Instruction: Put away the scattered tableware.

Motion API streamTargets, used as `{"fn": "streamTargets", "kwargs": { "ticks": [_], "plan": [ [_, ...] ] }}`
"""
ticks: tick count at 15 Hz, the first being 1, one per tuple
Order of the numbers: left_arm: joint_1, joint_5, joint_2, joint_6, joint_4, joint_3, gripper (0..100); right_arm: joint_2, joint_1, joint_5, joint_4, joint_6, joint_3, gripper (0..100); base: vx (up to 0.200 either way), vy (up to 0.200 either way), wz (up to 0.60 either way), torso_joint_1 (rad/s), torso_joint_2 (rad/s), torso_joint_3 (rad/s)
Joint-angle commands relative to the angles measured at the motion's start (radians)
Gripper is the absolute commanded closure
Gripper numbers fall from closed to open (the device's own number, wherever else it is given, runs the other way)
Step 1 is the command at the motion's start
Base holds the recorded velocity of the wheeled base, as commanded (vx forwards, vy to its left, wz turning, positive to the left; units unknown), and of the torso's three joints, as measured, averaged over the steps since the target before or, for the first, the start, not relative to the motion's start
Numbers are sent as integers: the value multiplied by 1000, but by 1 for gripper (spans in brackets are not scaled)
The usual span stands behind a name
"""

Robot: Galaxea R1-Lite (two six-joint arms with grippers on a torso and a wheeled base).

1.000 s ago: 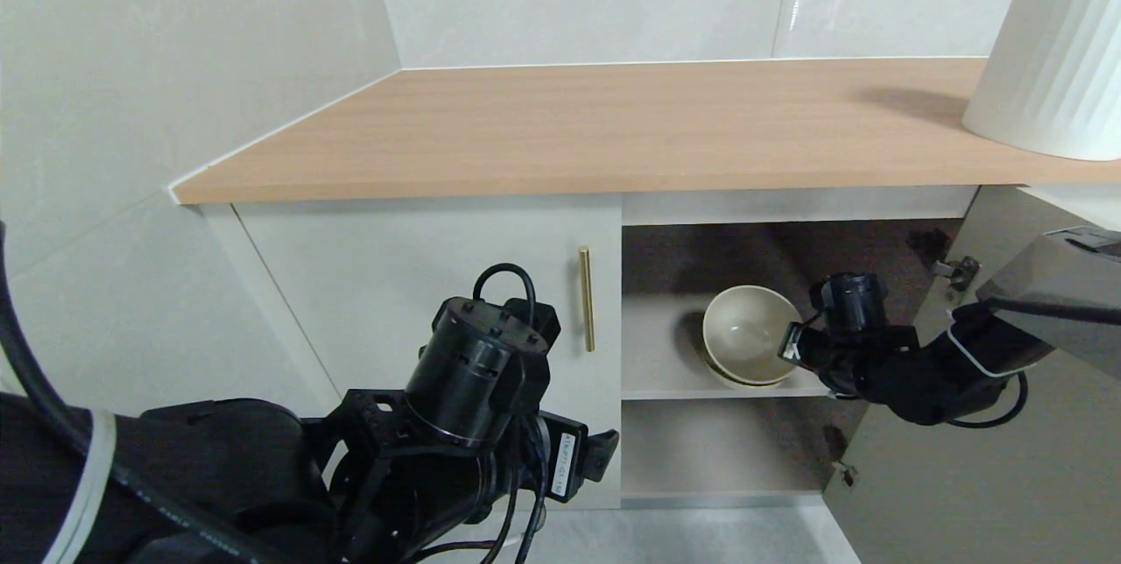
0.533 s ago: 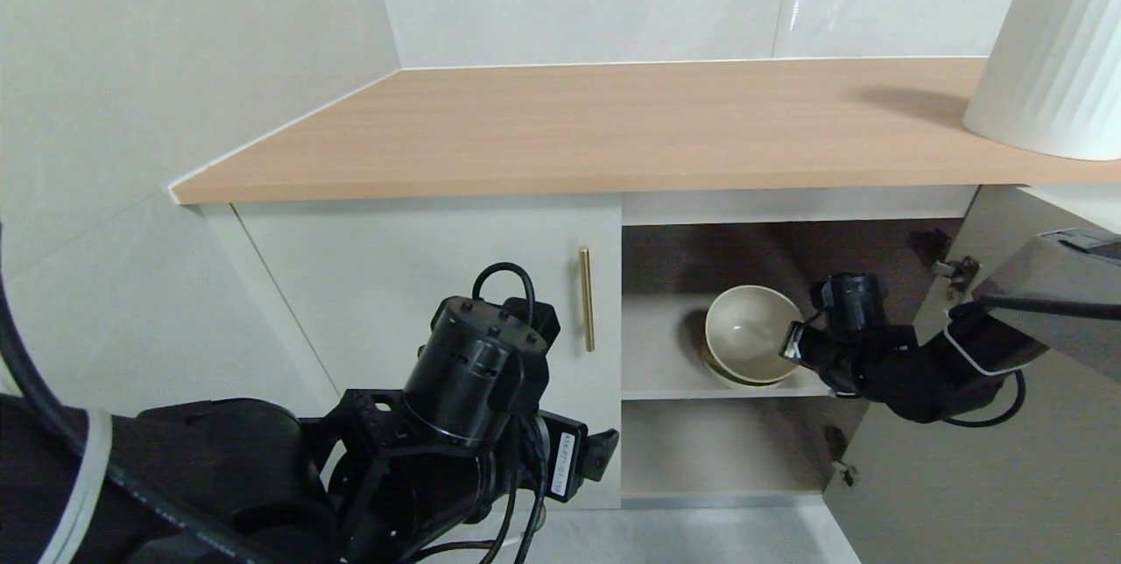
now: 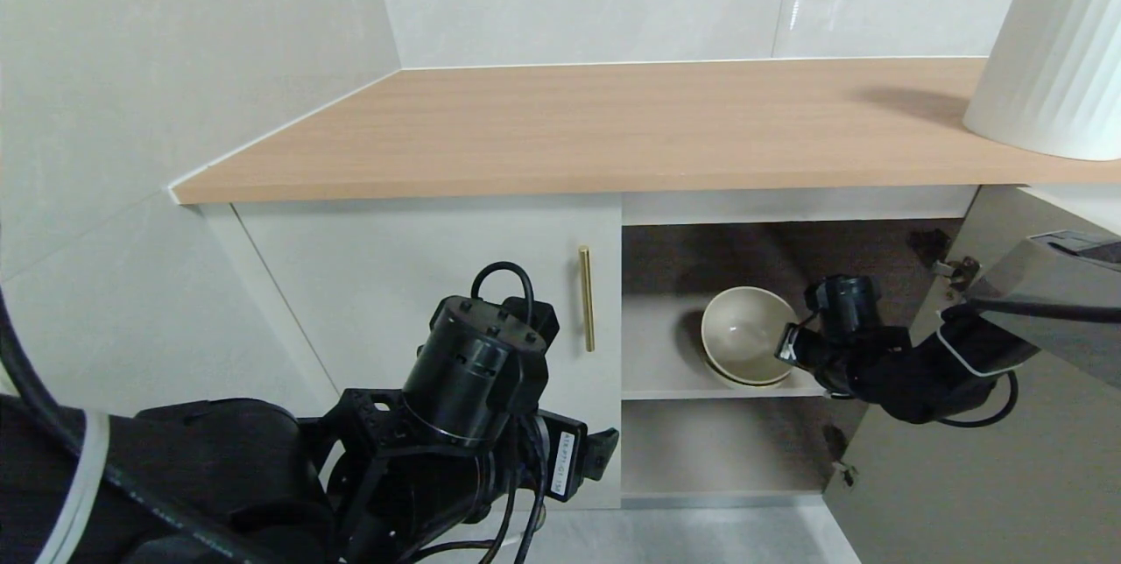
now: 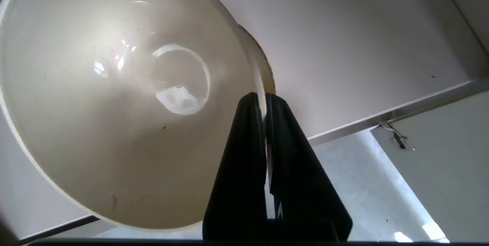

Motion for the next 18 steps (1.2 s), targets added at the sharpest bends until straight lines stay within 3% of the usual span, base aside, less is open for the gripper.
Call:
{"fn": "streamTargets", "kwargs": {
  "ticks": [1,2,3,10,18],
  "plan": [
    [0,0,1,0,0,0,0,7,1,0,0,-1,-2,100,0,0,0,0,0,0],
    [0,0,1,0,0,0,0,8,1,-1,0,-1,-4,100,0,0,0,0,0,0],
    [0,0,1,0,0,0,0,8,1,-1,-2,0,-4,0,0,0,0,0,0,0],
    [0,0,1,-2,0,0,0,-1,16,0,-8,2,9,0,0,0,0,0,0,0],
    [2,2,-4,-2,0,-1,0,-153,140,38,-6,-4,135,0,0,0,0,0,0,0]
  ]
}}
